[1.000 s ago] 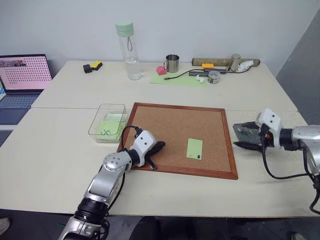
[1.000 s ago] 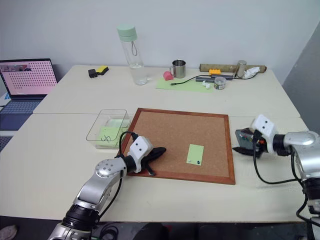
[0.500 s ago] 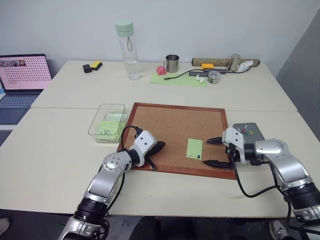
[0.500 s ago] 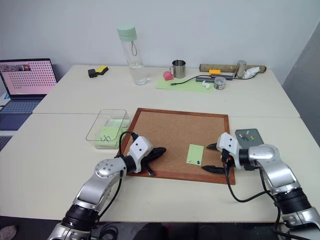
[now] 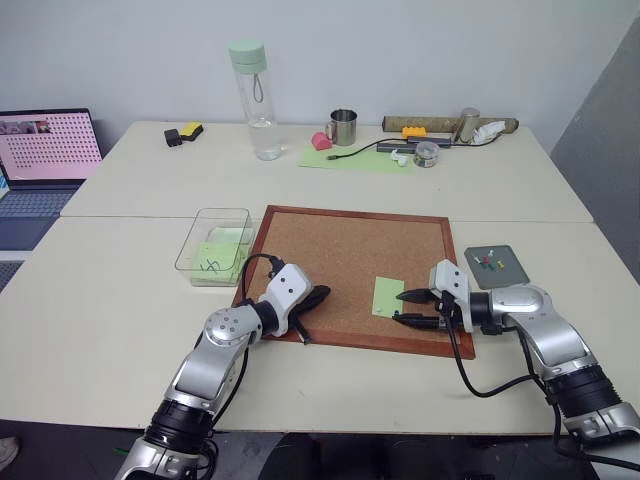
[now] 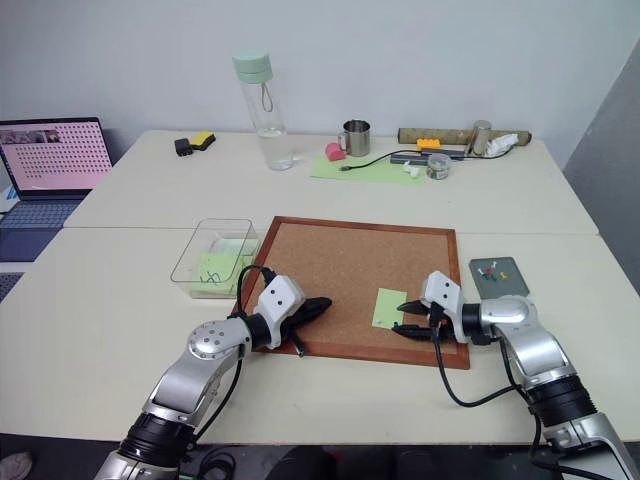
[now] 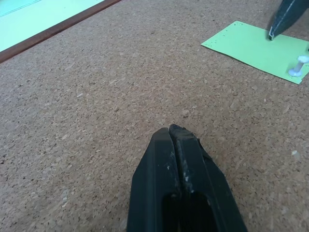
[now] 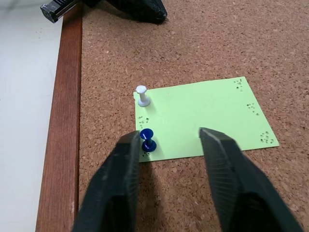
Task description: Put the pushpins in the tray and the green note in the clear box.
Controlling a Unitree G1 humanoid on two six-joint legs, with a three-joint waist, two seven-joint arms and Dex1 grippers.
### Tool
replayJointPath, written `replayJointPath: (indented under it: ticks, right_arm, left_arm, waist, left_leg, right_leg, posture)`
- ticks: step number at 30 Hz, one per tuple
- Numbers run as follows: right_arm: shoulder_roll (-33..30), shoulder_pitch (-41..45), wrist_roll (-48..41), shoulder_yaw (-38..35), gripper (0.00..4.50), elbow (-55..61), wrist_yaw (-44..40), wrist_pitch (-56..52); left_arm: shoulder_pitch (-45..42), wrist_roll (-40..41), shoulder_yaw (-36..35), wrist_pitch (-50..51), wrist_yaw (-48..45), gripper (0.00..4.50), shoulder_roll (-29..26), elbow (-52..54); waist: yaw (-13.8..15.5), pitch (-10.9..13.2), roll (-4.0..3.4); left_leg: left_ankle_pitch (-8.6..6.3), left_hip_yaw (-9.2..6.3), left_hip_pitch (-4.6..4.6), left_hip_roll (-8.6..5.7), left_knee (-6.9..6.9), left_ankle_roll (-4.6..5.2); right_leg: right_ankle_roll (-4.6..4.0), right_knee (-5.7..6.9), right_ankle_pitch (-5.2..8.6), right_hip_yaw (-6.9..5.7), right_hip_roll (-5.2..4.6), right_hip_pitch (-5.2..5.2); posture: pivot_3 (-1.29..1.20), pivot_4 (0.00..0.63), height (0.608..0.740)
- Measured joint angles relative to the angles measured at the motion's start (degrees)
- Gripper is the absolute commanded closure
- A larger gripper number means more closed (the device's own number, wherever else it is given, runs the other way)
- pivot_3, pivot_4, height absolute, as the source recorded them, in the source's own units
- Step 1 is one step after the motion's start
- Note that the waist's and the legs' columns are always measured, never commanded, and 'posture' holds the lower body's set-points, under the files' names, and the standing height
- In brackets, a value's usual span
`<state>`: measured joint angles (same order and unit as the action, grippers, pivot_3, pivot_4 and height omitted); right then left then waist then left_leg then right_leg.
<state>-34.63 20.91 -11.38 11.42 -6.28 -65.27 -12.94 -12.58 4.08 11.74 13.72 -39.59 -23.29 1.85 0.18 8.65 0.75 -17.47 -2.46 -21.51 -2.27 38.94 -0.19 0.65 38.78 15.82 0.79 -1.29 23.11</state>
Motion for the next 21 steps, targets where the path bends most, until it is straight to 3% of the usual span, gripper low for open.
replayJointPath:
  ticks: [6, 21]
  right_arm:
    - [0.0, -0.4, -1.0, 0.2, 4.44, 0.4, -1.7, -0.6]
    - [-0.9, -0.7, -9.8, -3.4, 4.49, 11.5, -2.2, -12.0]
  left_arm:
    - [0.1, 0.0, 0.0, 0.1, 0.0, 4.50, -0.1, 0.2]
    - [1.0, 0.0, 0.1, 0.4, -0.2, 4.50, -0.2, 0.6]
  waist:
    - [-0.1, 0.0, 0.00]
    - [0.0, 0.0, 0.01]
  left_leg:
    - [0.00, 0.00, 0.00, 0.00, 0.00, 0.00]
    - [0.00, -0.06, 0.00, 0.00, 0.00, 0.01]
  right_leg:
    - [0.00, 0.00, 0.00, 0.00, 0.00, 0.00]
    - [0.00, -0.02, 0.00, -0.03, 0.00, -0.02]
  posture:
    - [0.00, 0.150, 0.740]
    - [0.00, 0.150, 0.740]
